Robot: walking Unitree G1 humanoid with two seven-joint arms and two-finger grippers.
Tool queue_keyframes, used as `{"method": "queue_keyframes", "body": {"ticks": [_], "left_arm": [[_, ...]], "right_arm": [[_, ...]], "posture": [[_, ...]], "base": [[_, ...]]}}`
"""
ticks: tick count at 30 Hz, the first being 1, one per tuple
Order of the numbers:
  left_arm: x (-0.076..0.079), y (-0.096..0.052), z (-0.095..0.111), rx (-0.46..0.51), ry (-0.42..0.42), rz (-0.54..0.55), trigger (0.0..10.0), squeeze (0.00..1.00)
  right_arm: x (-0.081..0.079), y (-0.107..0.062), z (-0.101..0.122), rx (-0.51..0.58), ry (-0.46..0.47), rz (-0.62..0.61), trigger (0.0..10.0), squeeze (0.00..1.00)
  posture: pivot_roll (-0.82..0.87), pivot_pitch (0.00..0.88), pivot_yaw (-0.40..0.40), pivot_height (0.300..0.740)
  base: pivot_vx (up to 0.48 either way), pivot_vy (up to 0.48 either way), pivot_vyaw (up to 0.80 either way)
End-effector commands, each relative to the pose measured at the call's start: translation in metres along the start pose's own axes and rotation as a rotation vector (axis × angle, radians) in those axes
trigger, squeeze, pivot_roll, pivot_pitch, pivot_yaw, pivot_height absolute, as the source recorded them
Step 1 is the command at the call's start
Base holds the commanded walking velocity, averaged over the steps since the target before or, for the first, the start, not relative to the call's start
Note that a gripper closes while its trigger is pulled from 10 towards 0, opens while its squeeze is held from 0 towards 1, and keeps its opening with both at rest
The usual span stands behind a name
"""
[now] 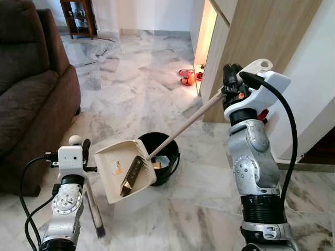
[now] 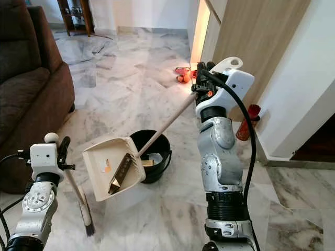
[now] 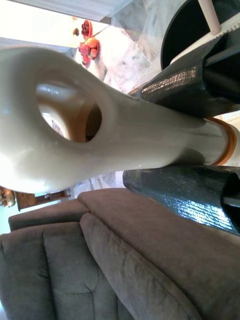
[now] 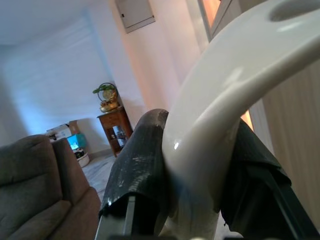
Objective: Sweep floor
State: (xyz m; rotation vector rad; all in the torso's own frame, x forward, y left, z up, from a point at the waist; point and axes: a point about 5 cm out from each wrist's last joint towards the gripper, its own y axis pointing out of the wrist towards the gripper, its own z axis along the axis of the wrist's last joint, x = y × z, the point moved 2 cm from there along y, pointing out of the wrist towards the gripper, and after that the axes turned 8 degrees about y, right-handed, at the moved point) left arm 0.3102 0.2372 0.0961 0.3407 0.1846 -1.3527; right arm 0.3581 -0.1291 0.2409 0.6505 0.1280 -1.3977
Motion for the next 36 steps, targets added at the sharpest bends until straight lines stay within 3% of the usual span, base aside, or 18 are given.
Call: {"method": "queue_keyframes", "body": {"ticks": [1, 36], "left_arm": [[-0.0006, 0.0060, 0.0149, 0.071, 0.014, 0.005, 10.0, 0.00], [-0.0048, 0.0075, 0.0173, 0.080, 0.018, 0.037, 10.0, 0.00]], "right_arm": [[-0.0006, 0.0018, 0.0116, 0.064, 0.012, 0.006, 10.0, 0.00], [-0.0086, 0.0031, 0.0070, 0.050, -0.003, 0.054, 10.0, 0.00]], "posture": [[0.11, 0.000, -0.033, 0.740], [0.13, 0.000, -0.044, 0.740]], "base": [[0.247, 0.000, 0.00], [0.258, 0.000, 0.06]]}}
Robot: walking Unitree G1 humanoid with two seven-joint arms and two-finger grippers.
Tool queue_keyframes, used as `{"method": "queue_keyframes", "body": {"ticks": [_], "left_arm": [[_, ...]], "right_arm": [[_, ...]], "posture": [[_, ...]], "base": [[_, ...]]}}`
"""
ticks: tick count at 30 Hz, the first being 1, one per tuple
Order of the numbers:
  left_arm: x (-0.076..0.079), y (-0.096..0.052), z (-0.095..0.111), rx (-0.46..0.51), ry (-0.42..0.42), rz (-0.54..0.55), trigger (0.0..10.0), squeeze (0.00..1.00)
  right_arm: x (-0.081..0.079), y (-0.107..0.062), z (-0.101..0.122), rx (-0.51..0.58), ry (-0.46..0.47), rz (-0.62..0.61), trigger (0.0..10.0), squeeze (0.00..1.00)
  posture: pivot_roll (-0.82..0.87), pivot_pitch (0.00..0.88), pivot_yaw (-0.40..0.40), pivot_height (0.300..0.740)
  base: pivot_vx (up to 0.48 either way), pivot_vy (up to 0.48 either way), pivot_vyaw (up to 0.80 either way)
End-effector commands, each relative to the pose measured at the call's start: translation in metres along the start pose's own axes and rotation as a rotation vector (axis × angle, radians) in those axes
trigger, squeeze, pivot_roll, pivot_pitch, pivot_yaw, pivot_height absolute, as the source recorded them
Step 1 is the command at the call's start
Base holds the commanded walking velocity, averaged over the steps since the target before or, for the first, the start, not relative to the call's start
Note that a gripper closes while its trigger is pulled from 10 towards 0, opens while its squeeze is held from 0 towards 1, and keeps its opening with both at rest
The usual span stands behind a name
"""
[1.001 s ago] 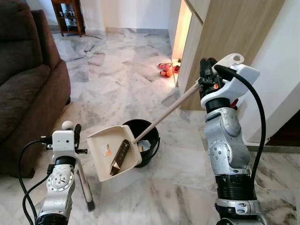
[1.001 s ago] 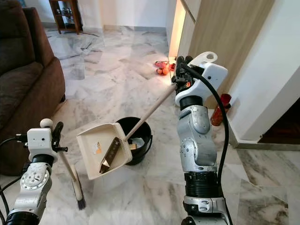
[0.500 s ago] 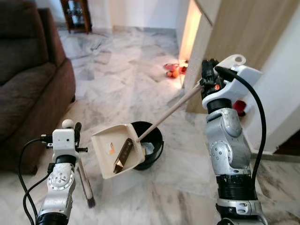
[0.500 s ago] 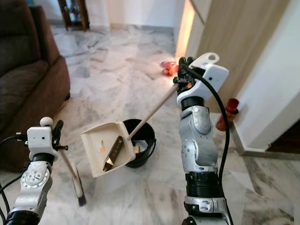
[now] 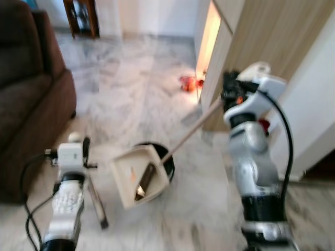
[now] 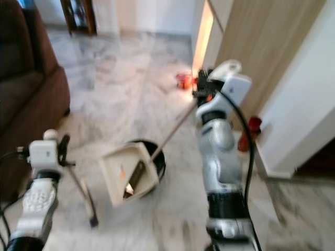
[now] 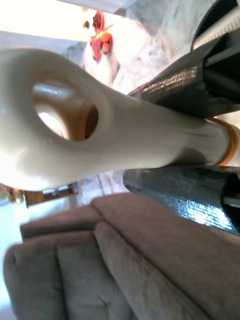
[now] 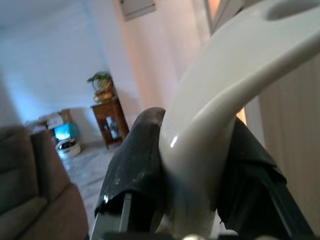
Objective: Sweep floor
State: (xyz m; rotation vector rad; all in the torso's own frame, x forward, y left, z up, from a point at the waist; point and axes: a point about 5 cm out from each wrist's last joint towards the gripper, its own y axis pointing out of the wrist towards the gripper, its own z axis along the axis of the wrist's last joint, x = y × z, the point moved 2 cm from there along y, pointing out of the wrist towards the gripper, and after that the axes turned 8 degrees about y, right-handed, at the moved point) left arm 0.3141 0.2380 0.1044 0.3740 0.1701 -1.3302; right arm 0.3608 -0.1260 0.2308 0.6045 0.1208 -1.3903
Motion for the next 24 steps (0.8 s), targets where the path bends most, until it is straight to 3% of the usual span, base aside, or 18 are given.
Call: {"method": "queue_keyframes", "body": {"ticks": [1, 7, 24], "left_arm": [[-0.0022, 0.0028, 0.0100, 0.052, 0.006, 0.013, 10.0, 0.00], [-0.0024, 0.0030, 0.0103, 0.053, 0.004, 0.016, 10.0, 0.00], [-0.0033, 0.0041, 0.0115, 0.057, 0.003, 0.024, 10.0, 0.00]], "right_arm": [[-0.0107, 0.0034, 0.0180, 0.080, 0.025, 0.043, 10.0, 0.00], [-0.0121, 0.0033, 0.0171, 0.077, 0.029, 0.049, 10.0, 0.00], [-0.0132, 0.0041, 0.0150, 0.067, 0.051, 0.057, 10.0, 0.00]], "posture": [[0.13, 0.000, -0.044, 0.740], [0.13, 0.000, -0.045, 0.740], [0.14, 0.000, -0.050, 0.740]], "base": [[0.259, 0.000, 0.64], [0.259, 0.000, 0.63], [0.259, 0.000, 0.00]]}}
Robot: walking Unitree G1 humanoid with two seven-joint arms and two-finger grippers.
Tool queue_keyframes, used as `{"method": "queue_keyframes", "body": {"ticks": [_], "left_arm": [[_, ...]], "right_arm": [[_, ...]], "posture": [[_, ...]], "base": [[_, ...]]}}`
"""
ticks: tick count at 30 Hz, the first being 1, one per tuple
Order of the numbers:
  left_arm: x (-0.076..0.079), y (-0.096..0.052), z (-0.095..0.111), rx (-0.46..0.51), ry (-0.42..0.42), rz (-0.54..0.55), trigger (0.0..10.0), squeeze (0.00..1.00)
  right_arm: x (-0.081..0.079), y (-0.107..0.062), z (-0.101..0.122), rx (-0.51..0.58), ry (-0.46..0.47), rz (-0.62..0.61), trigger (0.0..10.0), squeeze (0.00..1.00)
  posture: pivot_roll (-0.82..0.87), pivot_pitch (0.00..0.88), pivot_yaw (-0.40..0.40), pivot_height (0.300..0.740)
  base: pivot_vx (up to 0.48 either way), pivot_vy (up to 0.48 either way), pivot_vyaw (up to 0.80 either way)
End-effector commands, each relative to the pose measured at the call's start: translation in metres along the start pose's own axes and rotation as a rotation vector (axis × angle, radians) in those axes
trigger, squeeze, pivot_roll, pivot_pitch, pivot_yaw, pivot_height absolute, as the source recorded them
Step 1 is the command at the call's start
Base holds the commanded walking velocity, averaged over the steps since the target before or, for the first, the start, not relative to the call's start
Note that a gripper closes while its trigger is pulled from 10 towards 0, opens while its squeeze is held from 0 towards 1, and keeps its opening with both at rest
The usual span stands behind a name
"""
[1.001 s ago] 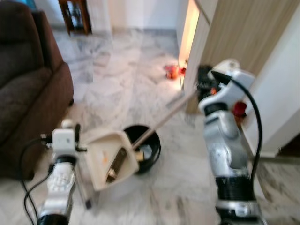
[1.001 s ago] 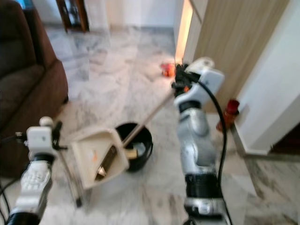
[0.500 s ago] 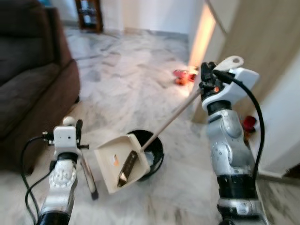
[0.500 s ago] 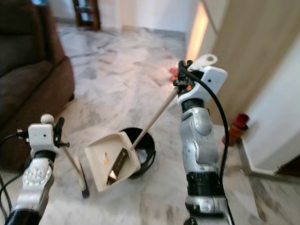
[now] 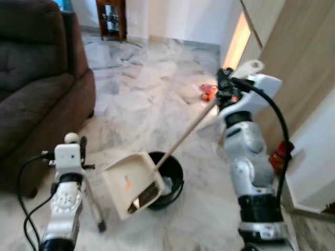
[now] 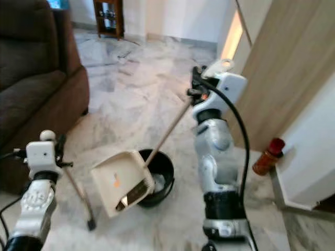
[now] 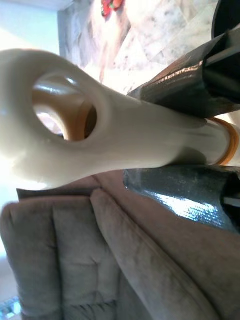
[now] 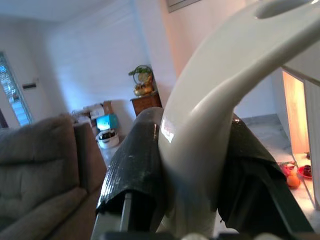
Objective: Sweep floor
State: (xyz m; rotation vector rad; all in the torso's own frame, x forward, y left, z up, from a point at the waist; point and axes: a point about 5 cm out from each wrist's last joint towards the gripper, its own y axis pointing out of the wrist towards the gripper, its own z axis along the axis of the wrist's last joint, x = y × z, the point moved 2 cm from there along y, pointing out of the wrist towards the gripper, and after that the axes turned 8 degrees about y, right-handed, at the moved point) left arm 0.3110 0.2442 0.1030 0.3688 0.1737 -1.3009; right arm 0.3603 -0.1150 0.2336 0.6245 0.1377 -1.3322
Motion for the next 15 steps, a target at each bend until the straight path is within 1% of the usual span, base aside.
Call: {"method": "queue_keyframes", "body": {"ticks": [1, 15], "left_arm": [[0.0029, 0.0061, 0.0151, 0.068, -0.001, -0.003, 10.0, 0.00], [0.0033, 0.0075, 0.0172, 0.075, -0.004, 0.000, 10.0, 0.00]], "right_arm": [[-0.0028, 0.0031, 0.0176, 0.072, 0.014, 0.011, 10.0, 0.00], [-0.0050, 0.0038, 0.0191, 0.077, 0.012, 0.022, 10.0, 0.00]], "posture": [[0.14, 0.000, -0.050, 0.740], [0.14, 0.000, -0.051, 0.740]], "base": [[0.255, 0.000, 0.00], [0.260, 0.000, 0.00]]}}
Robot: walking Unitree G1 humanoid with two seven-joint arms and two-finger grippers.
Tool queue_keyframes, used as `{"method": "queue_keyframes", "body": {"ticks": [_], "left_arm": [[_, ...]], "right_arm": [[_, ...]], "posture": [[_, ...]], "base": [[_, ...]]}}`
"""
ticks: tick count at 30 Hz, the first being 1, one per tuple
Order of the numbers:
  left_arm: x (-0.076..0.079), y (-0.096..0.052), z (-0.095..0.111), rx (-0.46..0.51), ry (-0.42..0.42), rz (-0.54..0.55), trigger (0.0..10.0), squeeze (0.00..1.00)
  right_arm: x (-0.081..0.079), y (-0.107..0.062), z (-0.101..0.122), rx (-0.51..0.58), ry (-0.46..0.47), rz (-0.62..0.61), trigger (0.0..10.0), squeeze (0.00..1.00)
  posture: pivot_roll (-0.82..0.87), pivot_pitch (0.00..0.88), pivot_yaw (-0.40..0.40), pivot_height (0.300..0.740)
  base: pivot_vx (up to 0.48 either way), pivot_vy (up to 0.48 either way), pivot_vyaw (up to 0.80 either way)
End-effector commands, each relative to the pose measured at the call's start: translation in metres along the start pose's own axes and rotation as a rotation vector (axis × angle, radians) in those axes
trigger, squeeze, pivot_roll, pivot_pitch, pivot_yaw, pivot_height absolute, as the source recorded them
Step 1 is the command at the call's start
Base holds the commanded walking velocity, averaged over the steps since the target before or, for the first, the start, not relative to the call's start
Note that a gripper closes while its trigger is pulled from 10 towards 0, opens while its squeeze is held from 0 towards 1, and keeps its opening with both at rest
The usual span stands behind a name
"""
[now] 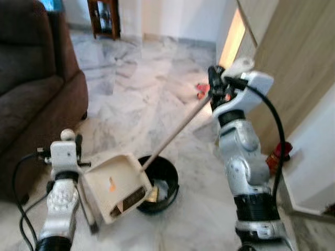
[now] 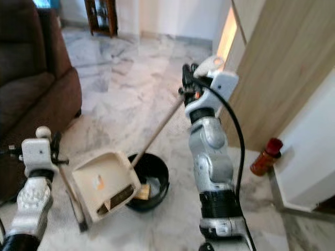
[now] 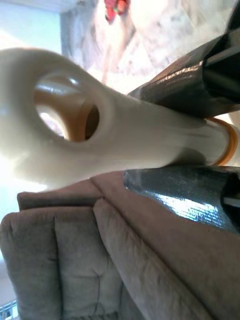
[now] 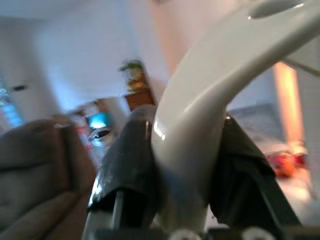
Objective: Sweep floor
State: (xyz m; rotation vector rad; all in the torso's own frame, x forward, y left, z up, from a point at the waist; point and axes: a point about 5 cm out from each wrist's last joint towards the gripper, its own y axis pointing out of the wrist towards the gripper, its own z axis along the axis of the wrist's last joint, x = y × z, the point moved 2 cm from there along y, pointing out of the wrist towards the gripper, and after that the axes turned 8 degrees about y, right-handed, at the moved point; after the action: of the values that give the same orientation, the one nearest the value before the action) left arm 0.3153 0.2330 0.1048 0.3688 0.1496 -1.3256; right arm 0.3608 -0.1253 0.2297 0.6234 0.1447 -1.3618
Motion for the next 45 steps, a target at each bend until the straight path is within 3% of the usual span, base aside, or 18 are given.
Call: {"method": "queue_keyframes", "body": {"ticks": [1, 16, 26, 45], "left_arm": [[-0.007, 0.005, 0.012, 0.058, 0.016, 0.019, 10.0, 0.00], [-0.008, 0.006, 0.012, 0.058, 0.014, 0.025, 10.0, 0.00], [-0.006, 0.005, 0.012, 0.060, 0.011, 0.022, 10.0, 0.00], [-0.002, 0.004, 0.012, 0.065, 0.003, 0.009, 10.0, 0.00]], "right_arm": [[-0.016, 0.005, 0.018, 0.078, 0.017, 0.052, 10.0, 0.00], [-0.023, 0.005, 0.033, 0.178, 0.047, 0.073, 10.0, 0.00], [-0.036, 0.000, 0.024, 0.161, 0.036, 0.118, 10.0, 0.00], [-0.056, -0.008, 0.017, 0.210, -0.034, 0.146, 10.0, 0.00]], "posture": [[0.14, 0.000, -0.051, 0.740], [0.14, 0.000, -0.054, 0.740], [0.14, 0.000, -0.055, 0.740], [0.13, 0.000, -0.057, 0.740]], "base": [[0.259, 0.000, 0.00], [0.259, 0.000, 0.00], [0.259, 0.000, 0.00], [0.000, 0.000, 0.00]]}}
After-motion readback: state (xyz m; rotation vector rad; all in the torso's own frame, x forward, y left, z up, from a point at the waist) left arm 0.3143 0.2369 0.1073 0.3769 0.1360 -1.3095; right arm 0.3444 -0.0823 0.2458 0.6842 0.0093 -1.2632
